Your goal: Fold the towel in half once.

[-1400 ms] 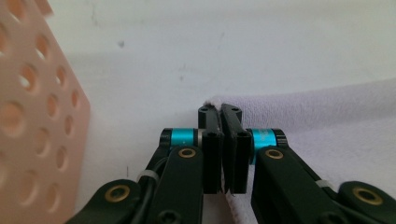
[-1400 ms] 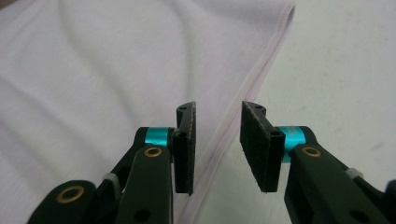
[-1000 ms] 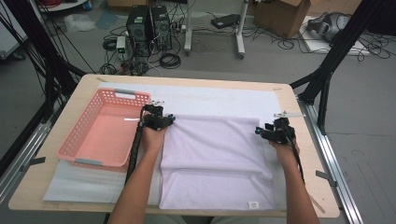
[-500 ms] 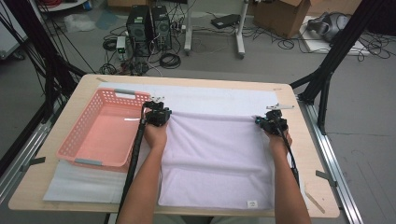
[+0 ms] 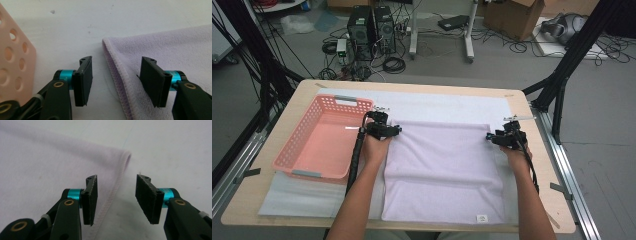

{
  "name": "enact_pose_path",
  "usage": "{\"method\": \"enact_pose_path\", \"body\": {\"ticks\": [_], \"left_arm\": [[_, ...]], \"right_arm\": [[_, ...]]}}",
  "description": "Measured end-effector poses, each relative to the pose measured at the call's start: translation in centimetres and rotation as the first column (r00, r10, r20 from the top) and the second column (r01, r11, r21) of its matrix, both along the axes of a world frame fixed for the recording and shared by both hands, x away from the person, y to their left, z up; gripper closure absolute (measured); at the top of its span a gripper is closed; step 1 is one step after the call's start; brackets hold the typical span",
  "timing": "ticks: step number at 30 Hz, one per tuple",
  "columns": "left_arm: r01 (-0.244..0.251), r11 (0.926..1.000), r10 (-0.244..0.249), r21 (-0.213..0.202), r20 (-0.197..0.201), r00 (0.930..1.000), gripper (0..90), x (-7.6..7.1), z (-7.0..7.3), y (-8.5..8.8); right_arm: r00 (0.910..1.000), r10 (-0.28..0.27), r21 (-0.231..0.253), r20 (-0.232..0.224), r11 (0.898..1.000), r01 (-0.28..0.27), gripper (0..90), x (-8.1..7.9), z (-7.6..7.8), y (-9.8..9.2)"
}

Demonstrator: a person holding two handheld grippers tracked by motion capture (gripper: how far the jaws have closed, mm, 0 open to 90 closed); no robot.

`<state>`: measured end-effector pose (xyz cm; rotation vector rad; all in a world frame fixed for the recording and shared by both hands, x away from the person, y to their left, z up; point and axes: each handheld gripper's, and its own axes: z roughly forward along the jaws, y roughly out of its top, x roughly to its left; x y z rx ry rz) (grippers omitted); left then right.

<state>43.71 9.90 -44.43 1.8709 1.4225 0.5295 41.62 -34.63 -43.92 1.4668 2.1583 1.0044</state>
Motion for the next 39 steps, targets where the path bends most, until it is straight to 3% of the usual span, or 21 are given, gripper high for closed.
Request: {"method": "enact_pose_path", "body": {"ticks": [1, 3, 5, 6, 7, 9, 11, 12, 14, 15, 19, 21, 24, 26, 27, 28, 30, 33, 36, 39], "left_arm": [[0.009, 0.9997, -0.009, 0.024, 0.015, 0.9998, 47.7, -0.1, -0.1, -0.1], [0.029, 0.9995, -0.029, 0.013, 0.048, 0.9984, 57.6, -0.6, -0.4, -0.1], [0.065, 0.9969, -0.064, -0.045, 0.031, 0.9975, 77.4, -0.7, -0.4, -0.4], [0.048, 0.9985, -0.047, -0.028, 0.029, 0.9985, 84.7, -0.7, -0.3, -0.7], [0.039, 0.999, -0.038, -0.022, 0.031, 0.9988, 85.2, -0.7, -0.3, -0.9], [0.018, 0.9984, -0.017, -0.053, 0.022, 0.9996, 85.8, -0.4, -0.1, -0.7], [-0.008, 0.9952, 0.016, -0.097, 0.076, 0.9969, 86.1, -0.3, 0.6, -0.5], [-0.019, 0.9925, 0.033, -0.121, 0.116, 0.9927, 86.1, -0.3, 1.0, -0.5], [-0.029, 0.991, 0.049, -0.131, 0.155, 0.9867, 86.1, 0.0, 1.9, -0.5], [-0.035, 0.991, 0.055, -0.129, 0.155, 0.9864, 86.0, 0.4, 2.3, -0.5], [-0.064, 0.9851, 0.095, -0.159, 0.19, 0.9773, 85.9, 1.6, 2.9, -0.4], [-0.055, 0.9894, 0.082, -0.134, 0.198, 0.9767, 85.9, 2.3, 2.8, -0.7], [-0.014, 0.9922, 0.039, -0.124, 0.202, 0.9786, 85.4, 3.2, 2.1, -0.7], [0.001, 0.9929, 0.023, -0.119, 0.204, 0.9788, 82.5, 3.3, 1.9, -0.6], [0.004, 0.9931, 0.019, -0.117, 0.196, 0.9805, 75.5, 3.2, 1.9, -0.5], [0.001, 0.99, 0.024, -0.141, 0.175, 0.9843, 64.0, 3.2, 1.9, -0.4], [0.026, 0.9814, 0.002, -0.19, 0.148, 0.9889, 55.4, 3.0, 2.1, -0.2], [0.094, 0.9798, -0.069, -0.177, 0.143, 0.9873, 48.6, 2.4, 2.5, -0.6], [0.153, 0.9736, -0.125, -0.169, 0.169, 0.9777, 45.0, 1.3, 3.3, -1.4], [0.186, 0.9673, -0.15, -0.173, 0.2, 0.9683, 45.2, -0.3, 4.0, -2.0]], "right_arm": [[0.9998, 0.016, 0.001, -0.014, 1.0, -0.016, 52.4, 0.1, -0.2, 0.3], [0.9999, 0.017, -0.044, 0.0, 0.999, -0.017, 56.3, 0.1, -0.3, 1.1], [1.0, 0.008, -0.041, 0.0, 0.999, -0.008, 66.4, 0.3, -0.4, 1.4], [0.9999, -0.011, -0.029, -0.005, 1.0, 0.011, 79.5, 0.3, -0.4, 1.4], [0.9999, 0.0, 0.003, -0.016, 1.0, 0.0, 85.3, 0.3, -0.4, 1.5], [0.9998, 0.001, -0.048, -0.019, 0.999, -0.001, 86.2, 0.4, -0.1, 2.1], [1.0, 0.0, -0.066, -0.001, 0.998, 0.0, 86.6, 0.6, 0.1, 2.0], [0.9996, -0.011, -0.045, 0.027, 0.999, 0.013, 86.7, 0.7, 0.2, 1.9], [0.9952, -0.032, -0.005, 0.092, 0.999, 0.032, 86.7, 0.8, 0.4, 1.5], [0.9917, -0.041, 0.011, 0.122, 0.999, 0.04, 86.7, 0.9, 0.6, 1.3], [0.9814, -0.074, 0.048, 0.177, 0.997, 0.067, 86.7, 1.7, 1.4, 0.8], [0.9759, -0.087, 0.048, 0.2, 0.996, 0.079, 86.5, 2.3, 1.7, 0.9], [0.968, -0.128, 0.07, 0.216, 0.991, 0.116, 85.8, 3.3, 2.0, 1.4], [0.968, -0.141, 0.052, 0.207, 0.99, 0.133, 80.2, 3.8, 1.9, 1.9], [0.9695, -0.148, 0.047, 0.195, 0.989, 0.141, 71.8, 4.0, 1.8, 2.1], [0.9701, -0.154, 0.052, 0.188, 0.988, 0.146, 64.3, 4.0, 1.8, 2.0], [0.9768, -0.141, 0.085, 0.161, 0.988, 0.129, 60.5, 3.8, 1.9, 1.7], [0.9805, -0.115, 0.054, 0.16, 0.993, 0.107, 57.6, 2.8, 2.3, 1.4], [0.9812, -0.106, 0.052, 0.161, 0.994, 0.099, 55.9, 1.3, 2.7, 0.8], [0.977, -0.12, 0.098, 0.176, 0.99, 0.104, 53.2, -1.2, 3.1, 0.0]]}}
